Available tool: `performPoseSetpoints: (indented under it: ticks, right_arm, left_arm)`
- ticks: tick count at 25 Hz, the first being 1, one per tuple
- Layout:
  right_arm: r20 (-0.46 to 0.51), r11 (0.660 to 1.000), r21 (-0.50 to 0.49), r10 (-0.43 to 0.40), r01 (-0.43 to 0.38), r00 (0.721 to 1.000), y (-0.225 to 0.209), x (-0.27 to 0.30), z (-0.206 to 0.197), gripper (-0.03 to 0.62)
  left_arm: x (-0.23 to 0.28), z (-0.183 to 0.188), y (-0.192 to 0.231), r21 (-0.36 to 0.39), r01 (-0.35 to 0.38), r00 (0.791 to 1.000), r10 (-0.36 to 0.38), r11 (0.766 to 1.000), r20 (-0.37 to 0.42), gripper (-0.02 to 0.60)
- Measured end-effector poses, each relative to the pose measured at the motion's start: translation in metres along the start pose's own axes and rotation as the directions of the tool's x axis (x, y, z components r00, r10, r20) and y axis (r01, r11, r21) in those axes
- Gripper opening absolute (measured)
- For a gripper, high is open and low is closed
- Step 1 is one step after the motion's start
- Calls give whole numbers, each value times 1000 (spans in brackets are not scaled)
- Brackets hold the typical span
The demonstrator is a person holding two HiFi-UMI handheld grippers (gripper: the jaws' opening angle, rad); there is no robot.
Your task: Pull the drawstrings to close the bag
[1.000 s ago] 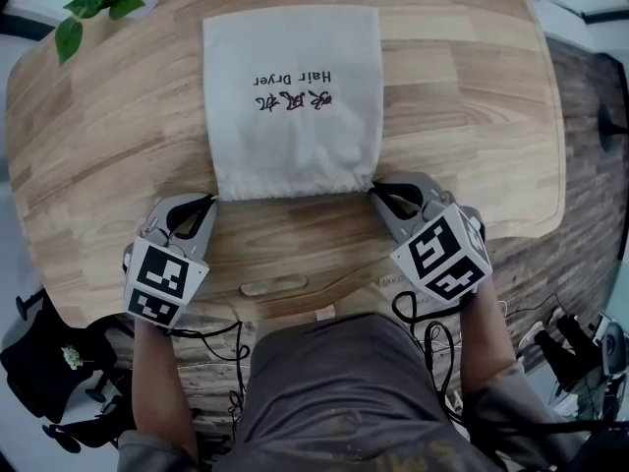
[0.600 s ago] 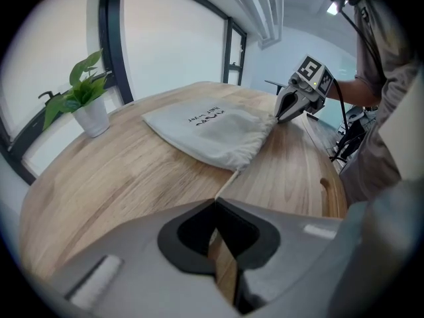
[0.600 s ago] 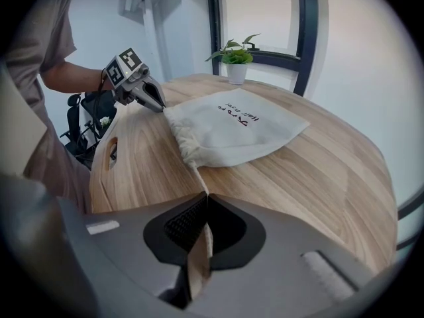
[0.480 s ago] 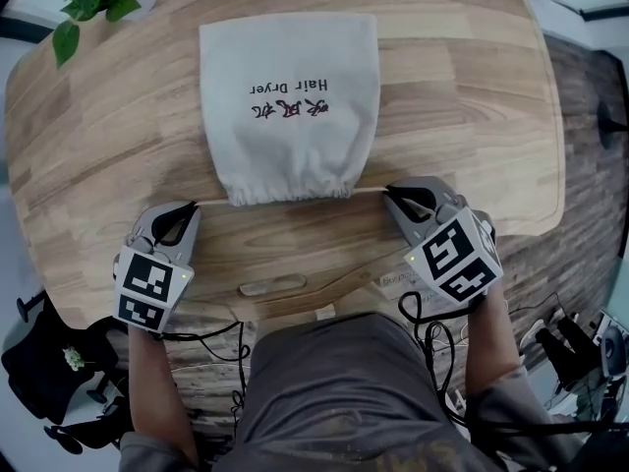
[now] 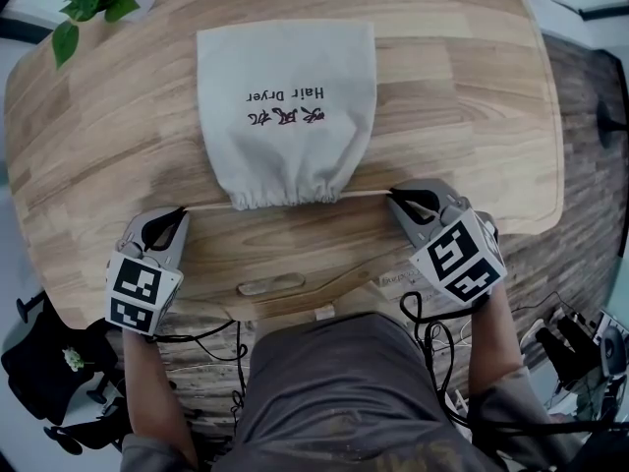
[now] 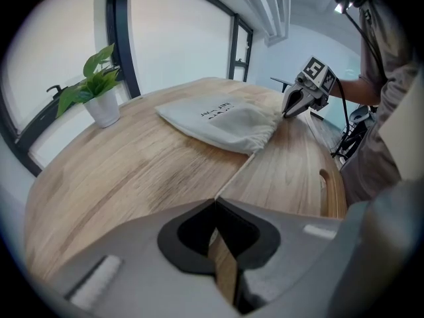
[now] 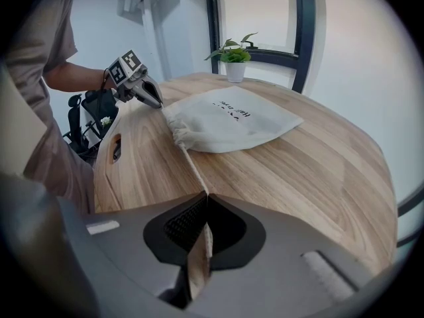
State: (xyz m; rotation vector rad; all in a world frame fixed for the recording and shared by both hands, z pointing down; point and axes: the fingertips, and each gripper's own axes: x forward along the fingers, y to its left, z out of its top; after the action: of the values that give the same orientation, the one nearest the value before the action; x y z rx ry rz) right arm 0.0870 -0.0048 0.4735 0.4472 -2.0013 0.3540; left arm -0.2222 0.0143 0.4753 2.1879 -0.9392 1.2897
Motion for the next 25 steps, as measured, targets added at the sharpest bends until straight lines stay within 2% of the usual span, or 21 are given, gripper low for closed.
performPoseSetpoints:
  ticks: [5, 9, 13, 15, 17, 19, 20, 25]
  right_arm:
    - [-4, 1000, -4, 12, -12, 1000, 1, -1, -2, 34]
    - [-14, 1000, 11, 3, -3, 1000, 0, -1, -3, 34]
    - [-21, 999, -6, -31, 31, 999, 2, 1, -1, 37]
    - [-3, 999, 16, -40, 40, 999, 3, 2, -1, 39]
    - [15, 998, 52, -17, 16, 1000, 7, 2, -1, 50]
    - [22, 996, 87, 33, -35, 999, 16, 1, 0, 185]
    - [22, 995, 89, 43, -45, 999, 18, -1, 1, 257]
    - [47, 1000, -5, -4, 4, 999, 14, -17, 26, 261]
  left_arm:
    - [-2, -4, 4, -10, -19, 1000, 18, 1000, -6, 6]
    - [0, -1, 0, 24, -58, 998, 58, 998, -8, 6]
    - [1, 0, -3, 44, -41, 999, 42, 998, -5, 8]
    - [2, 0, -4, 48, -42, 999, 41, 998, 9, 13]
    - [0, -1, -4, 36, -39, 999, 39, 999, 10, 61]
    - [-6, -1, -5, 44, -35, 999, 35, 998, 0, 162]
    - [-10, 1, -5, 54, -39, 999, 39, 998, -1, 172]
    - [-40, 24, -2, 93, -86, 995, 82, 992, 53, 187]
